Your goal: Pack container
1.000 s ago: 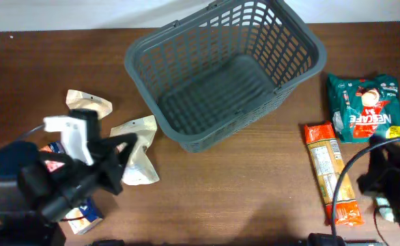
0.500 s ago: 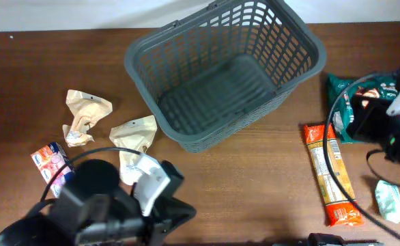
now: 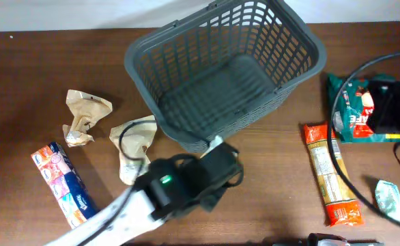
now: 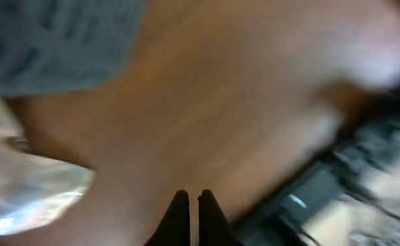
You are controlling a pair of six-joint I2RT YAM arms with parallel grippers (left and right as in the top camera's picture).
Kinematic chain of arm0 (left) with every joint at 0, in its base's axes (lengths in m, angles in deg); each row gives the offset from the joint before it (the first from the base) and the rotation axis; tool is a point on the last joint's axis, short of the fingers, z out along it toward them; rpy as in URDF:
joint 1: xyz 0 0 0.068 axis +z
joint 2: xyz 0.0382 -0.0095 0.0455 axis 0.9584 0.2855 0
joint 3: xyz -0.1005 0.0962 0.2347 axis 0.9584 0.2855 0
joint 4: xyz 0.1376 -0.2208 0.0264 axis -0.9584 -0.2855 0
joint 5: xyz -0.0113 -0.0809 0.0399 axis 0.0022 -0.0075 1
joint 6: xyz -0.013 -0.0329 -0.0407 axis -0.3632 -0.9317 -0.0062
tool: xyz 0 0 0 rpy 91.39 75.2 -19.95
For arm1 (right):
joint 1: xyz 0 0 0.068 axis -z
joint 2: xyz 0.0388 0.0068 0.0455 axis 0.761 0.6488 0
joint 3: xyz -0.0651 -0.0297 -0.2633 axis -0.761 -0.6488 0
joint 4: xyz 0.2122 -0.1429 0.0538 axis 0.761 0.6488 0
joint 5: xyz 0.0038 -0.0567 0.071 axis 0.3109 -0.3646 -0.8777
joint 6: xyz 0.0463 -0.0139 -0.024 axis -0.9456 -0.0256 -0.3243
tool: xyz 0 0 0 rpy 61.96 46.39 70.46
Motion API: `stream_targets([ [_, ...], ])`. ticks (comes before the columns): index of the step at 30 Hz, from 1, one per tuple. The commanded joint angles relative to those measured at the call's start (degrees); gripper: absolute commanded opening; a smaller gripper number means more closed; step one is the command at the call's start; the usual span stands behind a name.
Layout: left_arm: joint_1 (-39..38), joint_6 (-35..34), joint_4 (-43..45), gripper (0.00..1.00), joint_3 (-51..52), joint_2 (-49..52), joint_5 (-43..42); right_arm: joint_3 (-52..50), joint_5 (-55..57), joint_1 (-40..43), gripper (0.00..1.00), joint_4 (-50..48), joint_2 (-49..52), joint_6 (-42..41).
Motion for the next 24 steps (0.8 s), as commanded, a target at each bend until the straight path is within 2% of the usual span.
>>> stream_targets([
  [1,-0.26,-0.79,1.51,0.02,0.46,4.28,12.52,0.72,-0.28,-0.28,0.04,1.55,2.82,2.64],
  [9,-0.26,-0.81,4.52,0.02,0.46,9.01,21.29,0.70,-6.19,-0.28,0.04,5.77,8.44,9.31],
  [14,1.29,-0.81,5.79,0.02,0.46,9.01,21.49,0.70,-14.34,-0.28,0.03,6.47,12.66,20.87],
  [18,2.38,-0.81,5.90,0.02,0.46,9.01,21.49,0.70,-18.38,-0.28,0.04,6.40,15.67,27.02],
  [24,2.64,-0.81,7.26,0.02,0.46,9.01,21.44,0.70,-20.65,-0.35,0.04,6.19,21.57,30.51],
])
